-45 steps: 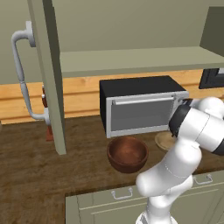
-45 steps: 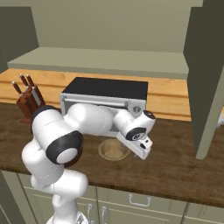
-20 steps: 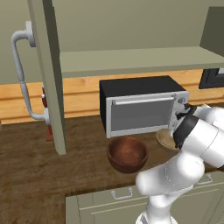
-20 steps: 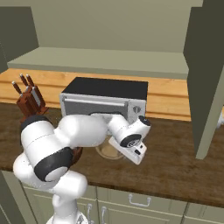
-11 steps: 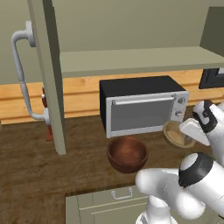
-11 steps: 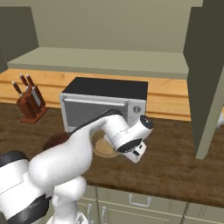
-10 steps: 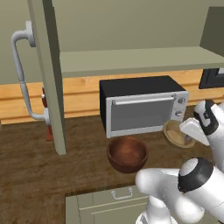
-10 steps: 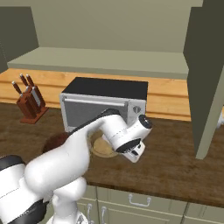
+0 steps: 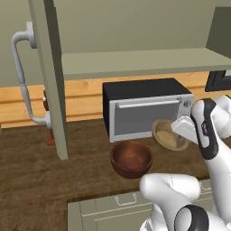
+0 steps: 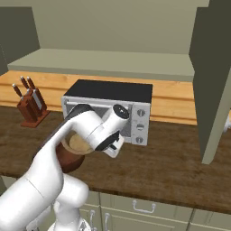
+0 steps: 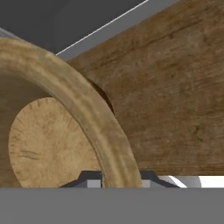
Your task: Pick up the bowls on the counter and stack them on top of one another in the open cabinet. Place the smaller bowl on top of the larger bowl.
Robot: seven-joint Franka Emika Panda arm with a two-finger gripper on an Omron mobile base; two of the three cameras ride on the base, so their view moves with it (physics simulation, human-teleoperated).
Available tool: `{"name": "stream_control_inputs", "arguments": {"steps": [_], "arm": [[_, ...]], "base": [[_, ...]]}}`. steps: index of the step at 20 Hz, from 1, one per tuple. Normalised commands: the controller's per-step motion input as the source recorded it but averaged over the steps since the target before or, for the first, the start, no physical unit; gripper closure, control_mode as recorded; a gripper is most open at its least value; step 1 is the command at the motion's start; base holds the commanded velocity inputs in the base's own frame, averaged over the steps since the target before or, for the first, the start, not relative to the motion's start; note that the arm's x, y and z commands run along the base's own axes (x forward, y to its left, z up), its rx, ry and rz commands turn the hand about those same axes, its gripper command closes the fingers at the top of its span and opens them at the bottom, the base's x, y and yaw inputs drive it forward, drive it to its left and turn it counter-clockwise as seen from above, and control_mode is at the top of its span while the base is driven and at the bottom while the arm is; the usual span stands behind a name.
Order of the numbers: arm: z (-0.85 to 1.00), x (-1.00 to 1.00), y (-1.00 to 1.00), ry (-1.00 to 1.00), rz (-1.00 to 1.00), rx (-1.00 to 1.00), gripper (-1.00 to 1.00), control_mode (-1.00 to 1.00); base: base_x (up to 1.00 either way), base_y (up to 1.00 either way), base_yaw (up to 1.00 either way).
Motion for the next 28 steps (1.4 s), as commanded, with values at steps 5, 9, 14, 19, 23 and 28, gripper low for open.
{"name": "stream_control_inputs", "arguments": {"steps": [5,9,14,19,23,28], "arm": [[0.15,0.00,0.85,0.02,0.10,-0.06,1.00,-1.00],[0.00,0.00,0.71,0.05,0.05,-0.02,1.00,-1.00],[-0.02,0.00,0.34,0.10,0.03,0.00,1.00,-1.00],[-0.09,0.08,0.24,0.11,0.00,0.00,1.00,-1.00],[-0.16,0.06,0.06,0.10,0.00,0.00,1.00,-1.00],[-0.38,0.01,-0.09,0.00,0.00,0.00,1.00,-1.00]], "base": [[0.00,0.00,0.00],[0.00,0.00,0.00],[0.00,0.00,0.00],[0.00,0.00,0.00],[0.00,0.00,0.00],[0.00,0.00,0.00]]}}
